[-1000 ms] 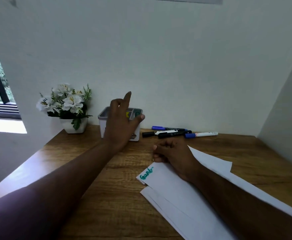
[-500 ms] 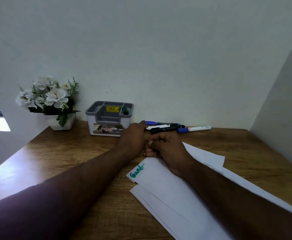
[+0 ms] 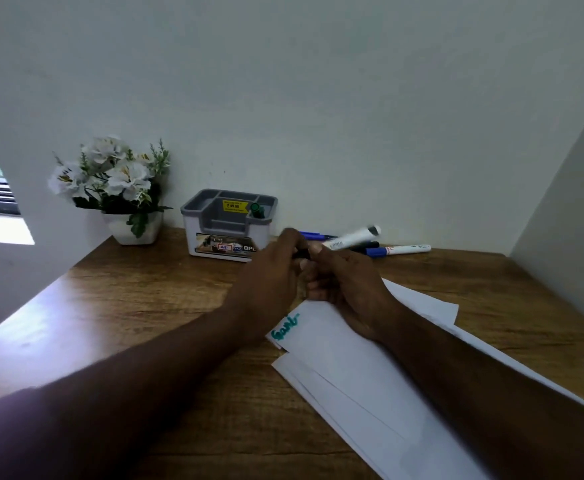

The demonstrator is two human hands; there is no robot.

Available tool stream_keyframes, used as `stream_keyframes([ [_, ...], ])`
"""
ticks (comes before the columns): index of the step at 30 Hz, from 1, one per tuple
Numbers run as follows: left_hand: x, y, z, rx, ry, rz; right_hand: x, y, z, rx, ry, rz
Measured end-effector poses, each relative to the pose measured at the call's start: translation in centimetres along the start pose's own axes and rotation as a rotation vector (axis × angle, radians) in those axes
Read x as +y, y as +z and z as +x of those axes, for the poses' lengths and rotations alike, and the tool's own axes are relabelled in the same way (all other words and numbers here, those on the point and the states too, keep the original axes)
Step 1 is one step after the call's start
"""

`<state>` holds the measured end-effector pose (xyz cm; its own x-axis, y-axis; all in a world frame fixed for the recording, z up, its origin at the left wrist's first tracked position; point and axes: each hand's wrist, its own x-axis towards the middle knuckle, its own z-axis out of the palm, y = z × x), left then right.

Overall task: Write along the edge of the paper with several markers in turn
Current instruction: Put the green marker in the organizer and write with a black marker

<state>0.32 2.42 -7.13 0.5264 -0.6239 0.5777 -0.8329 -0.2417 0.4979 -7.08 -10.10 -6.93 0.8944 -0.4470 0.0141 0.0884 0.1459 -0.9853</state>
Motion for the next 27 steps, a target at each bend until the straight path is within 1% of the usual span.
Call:
stream_keyframes([
  [2,-0.2,-0.3,-1.1,-0.092,0.022,-0.006,-0.1,0.2,-0.3,-0.038,0.003,-0.010],
  [6,-0.3,-0.2,-1.5,-0.217,0.018,-0.012,-0.2,0.2,-0.5,-0.030,0.012,-0.066],
  [9,0.3,-0.3,-0.7,-0.239,-0.004,0.000,-0.4,0.3,-0.6,-0.042,0.052,-0.020],
  [13,1.0,-0.3,0.4,-0.272,-0.064,-0.004,-0.6,-0.1,-0.4,0.012,0.094,0.101],
  [16,-0.4,-1.3,1.2,-0.273,-0.188,0.005,-0.3,-0.9,-0.1,0.079,0.112,0.236],
  [18,-1.5,-2.8,1.5,-0.291,-0.247,0.049,-0.2,-1.2,0.0,0.071,0.102,0.253],
  [20,-2.1,-3.9,1.6,-0.407,-0.216,0.021,-0.1,-1.3,0.2,0.069,0.082,0.250],
  [23,-1.9,-4.6,1.1,-0.714,-0.187,0.005,0.0,-1.2,0.2,0.077,0.047,0.225],
  [24,-1.9,-4.5,1.0,-0.786,-0.182,0.006,0.1,-1.1,0.2,0.069,0.038,0.217],
  [25,-2.0,-4.4,1.1,-0.830,-0.173,0.020,0.1,-1.1,0.3,0.058,0.031,0.211],
  [27,-2.0,-4.2,1.3,-0.867,-0.140,0.045,0.2,-1.3,0.5,0.028,-0.002,0.194],
])
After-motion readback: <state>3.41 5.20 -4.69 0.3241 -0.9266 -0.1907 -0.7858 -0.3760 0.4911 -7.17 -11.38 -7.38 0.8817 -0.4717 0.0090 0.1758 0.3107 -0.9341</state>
